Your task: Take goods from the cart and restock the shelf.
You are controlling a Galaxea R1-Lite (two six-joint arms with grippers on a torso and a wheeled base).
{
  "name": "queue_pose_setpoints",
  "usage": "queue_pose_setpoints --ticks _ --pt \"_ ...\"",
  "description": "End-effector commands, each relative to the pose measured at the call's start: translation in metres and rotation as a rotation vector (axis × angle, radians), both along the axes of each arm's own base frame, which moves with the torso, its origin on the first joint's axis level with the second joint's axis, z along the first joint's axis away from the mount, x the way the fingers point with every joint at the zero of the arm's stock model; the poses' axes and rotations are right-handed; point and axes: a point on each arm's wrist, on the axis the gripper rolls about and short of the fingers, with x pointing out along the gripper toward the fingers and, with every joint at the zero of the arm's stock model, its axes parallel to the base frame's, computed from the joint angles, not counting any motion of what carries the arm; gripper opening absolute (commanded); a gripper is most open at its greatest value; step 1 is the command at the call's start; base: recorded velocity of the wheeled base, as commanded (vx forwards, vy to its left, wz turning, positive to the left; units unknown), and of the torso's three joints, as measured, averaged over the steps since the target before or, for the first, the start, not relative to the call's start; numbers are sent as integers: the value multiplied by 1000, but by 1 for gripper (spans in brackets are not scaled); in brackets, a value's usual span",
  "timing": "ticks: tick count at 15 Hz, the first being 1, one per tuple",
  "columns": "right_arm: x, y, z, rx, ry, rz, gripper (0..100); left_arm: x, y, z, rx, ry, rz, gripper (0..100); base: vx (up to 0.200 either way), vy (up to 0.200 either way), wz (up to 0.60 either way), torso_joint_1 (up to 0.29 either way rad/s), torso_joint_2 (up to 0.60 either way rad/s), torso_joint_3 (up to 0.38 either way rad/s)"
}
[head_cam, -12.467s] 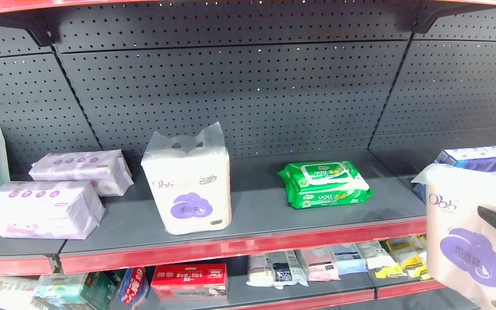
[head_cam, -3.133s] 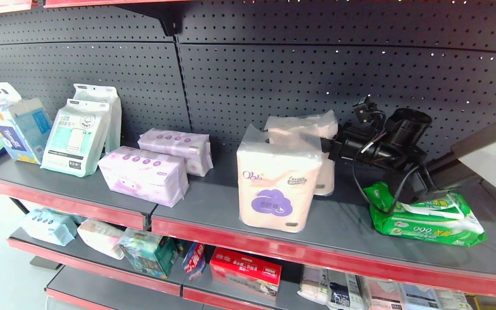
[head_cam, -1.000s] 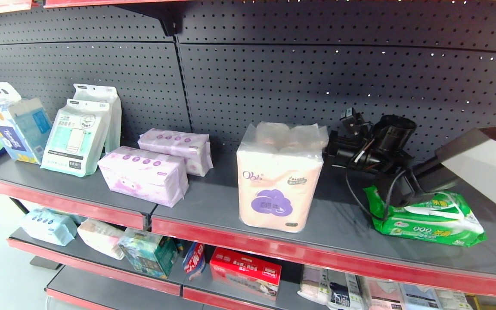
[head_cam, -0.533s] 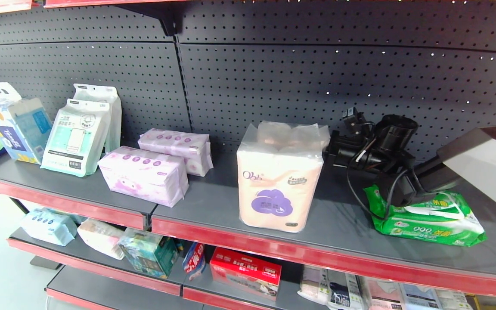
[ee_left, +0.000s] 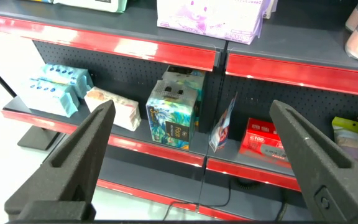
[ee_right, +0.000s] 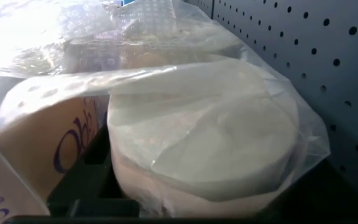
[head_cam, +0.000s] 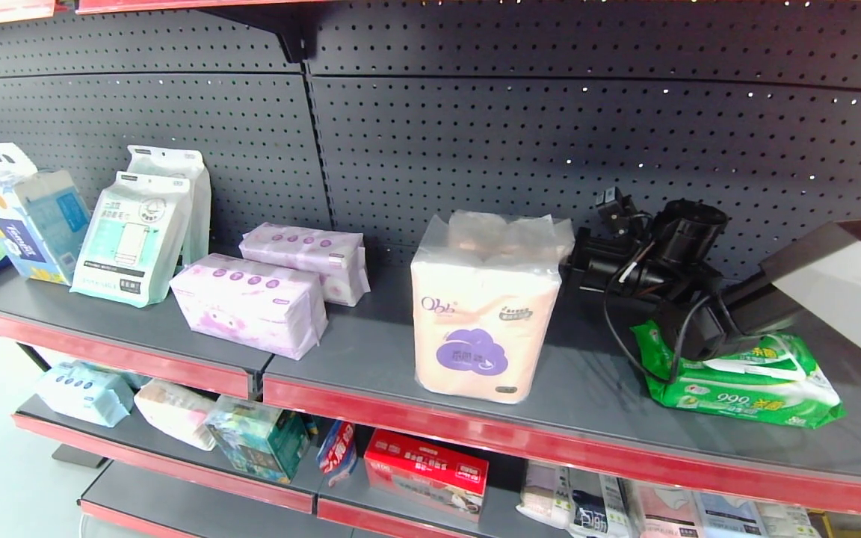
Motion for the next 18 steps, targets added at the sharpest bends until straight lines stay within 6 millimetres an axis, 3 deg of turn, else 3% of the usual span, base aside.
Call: queue_pose_setpoints --ticks 1,2,3,11,18 --pt "0 1 0 -1 -1 3 0 0 0 0 0 1 2 100 0 0 0 0 0 0" --pt "0 1 0 -2 -4 2 0 0 0 0 0 1 0 100 0 0 0 0 0 0" --pt "0 1 0 -2 -4 4 100 0 0 0 0 1 0 100 0 0 0 0 0 0" --pt "-5 -3 9 4 0 -3 100 0 0 0 0 1 0 100 0 0 0 0 0 0" --pt "-15 -27 19 -3 50 -55 100 0 0 0 0 1 0 100 0 0 0 0 0 0"
